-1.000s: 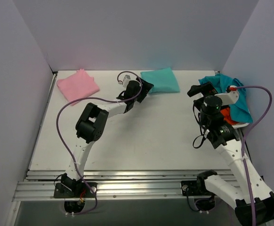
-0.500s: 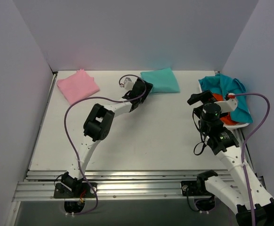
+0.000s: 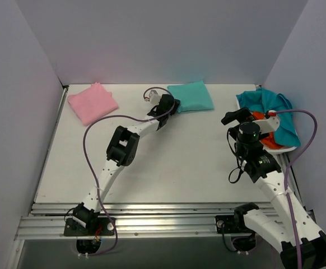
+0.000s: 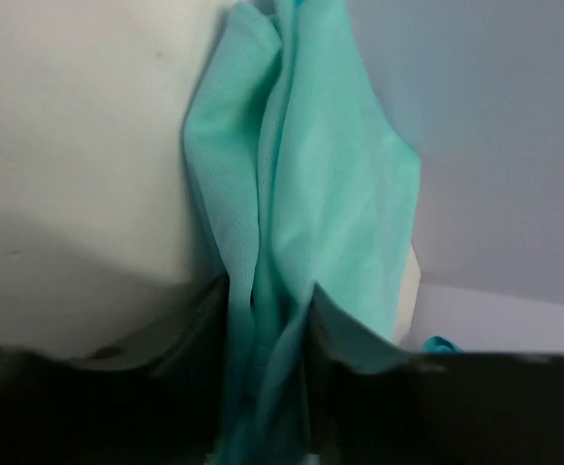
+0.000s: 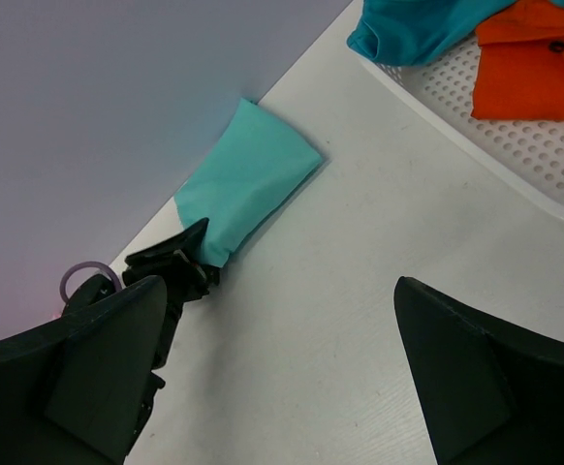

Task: Fold and stack the t-shirts
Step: Put the neatly folded tshirt into the corner of the board with the left arm

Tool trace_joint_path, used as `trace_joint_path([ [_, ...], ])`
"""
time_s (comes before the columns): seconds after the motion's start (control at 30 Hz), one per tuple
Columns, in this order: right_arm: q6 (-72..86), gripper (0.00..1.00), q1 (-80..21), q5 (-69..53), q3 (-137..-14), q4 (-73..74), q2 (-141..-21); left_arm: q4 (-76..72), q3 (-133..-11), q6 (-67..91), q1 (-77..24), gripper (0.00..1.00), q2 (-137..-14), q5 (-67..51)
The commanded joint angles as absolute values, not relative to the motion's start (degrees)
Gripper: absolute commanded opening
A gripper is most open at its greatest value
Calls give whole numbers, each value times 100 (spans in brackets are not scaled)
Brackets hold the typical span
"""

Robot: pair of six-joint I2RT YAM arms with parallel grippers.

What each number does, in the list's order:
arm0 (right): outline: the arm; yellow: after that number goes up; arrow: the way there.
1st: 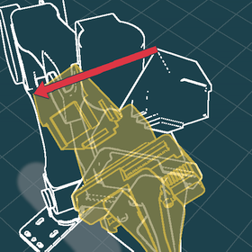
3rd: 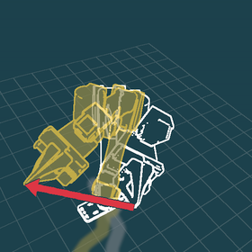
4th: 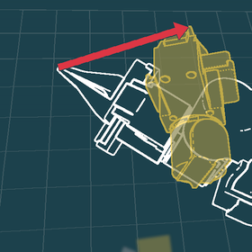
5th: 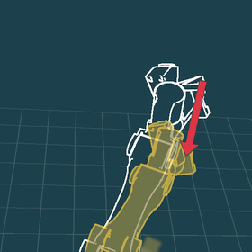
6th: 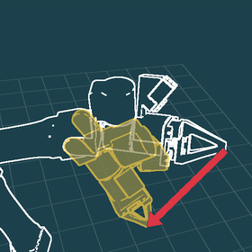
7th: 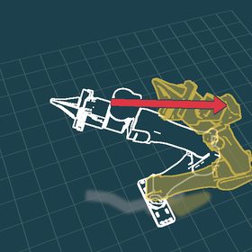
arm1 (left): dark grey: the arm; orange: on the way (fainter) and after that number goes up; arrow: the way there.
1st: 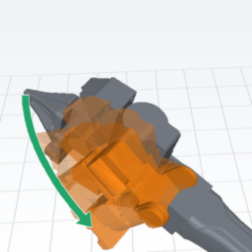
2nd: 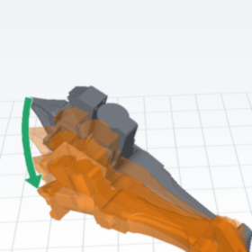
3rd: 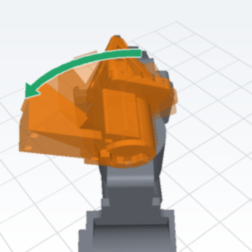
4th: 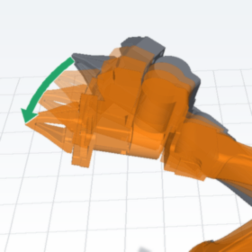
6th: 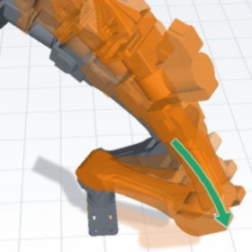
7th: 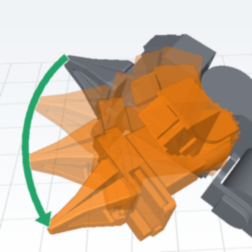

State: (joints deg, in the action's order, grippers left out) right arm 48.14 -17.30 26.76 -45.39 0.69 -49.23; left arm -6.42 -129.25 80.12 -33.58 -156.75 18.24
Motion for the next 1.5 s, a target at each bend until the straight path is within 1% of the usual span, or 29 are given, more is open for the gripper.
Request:
trace_joint_path([
  [0.0,4720,100,-1670,2804,-4500,-141,-4957,-334,-13201,8024,-3393,39,-15978,1767],
  [0.03,4711,100,-1670,2786,-4491,-141,-4957,-351,-13219,8024,-3393,25,-16005,1741],
  [0.07,4711,100,-1661,2777,-4474,-158,-4940,-360,-13254,8007,-3384,14,-16074,1653],
  [0.13,4711,100,-1635,2760,-4439,-158,-4913,-474,-13333,7841,-3349,11,-16145,1495],
  [0.17,4711,100,-1626,2751,-4430,-167,-4904,-562,-13359,7788,-3331,5,-16163,1346],
  [0.2,4711,100,-1617,2734,-4430,-167,-4896,-589,-13351,7691,-3305,3,-16163,1258],
  [0.27,4711,100,-1600,2698,-4421,-167,-4878,-685,-13167,7401,-3173,2,-16076,1073],
  [0.37,4720,100,-1591,2654,-4403,-193,-4852,-581,-12703,6813,-2892,2,-15637,809],
  [0.53,4746,100,-1573,2496,-4333,-334,-4887,-107,-12314,5925,-2242,2,-14890,-200],
  [0.7,4799,100,-1521,2172,-4263,-553,-5079,404,-11585,4906,-1540,2,-14117,-615],
  [0.83,4843,100,-1494,1873,-4236,-711,-5229,1043,-11496,4168,-1108,2,-13782,-782],
  [0.97,4878,99,-1485,1679,-4193,-835,-5308,1099,-11137,3955,-669,2,-13378,-914],
  [1.07,4922,99,-1485,1512,-4140,-949,-5335,1195,-11197,3789,-414,2,-13289,-1107],
  [1.23,4948,99,-1494,1424,-4113,-1011,-5370,1652,-11435,3411,-168,2,-13114,-1046],
  [1.37,4966,99,-1494,1354,-4087,-1081,-5405,1494,-11259,3322,34,2,-12762,-1133],
  [1.47,4983,99,-1503,1310,-4061,-1134,-5423,1625,-11425,3191,307,2,-12718,-1195],
])
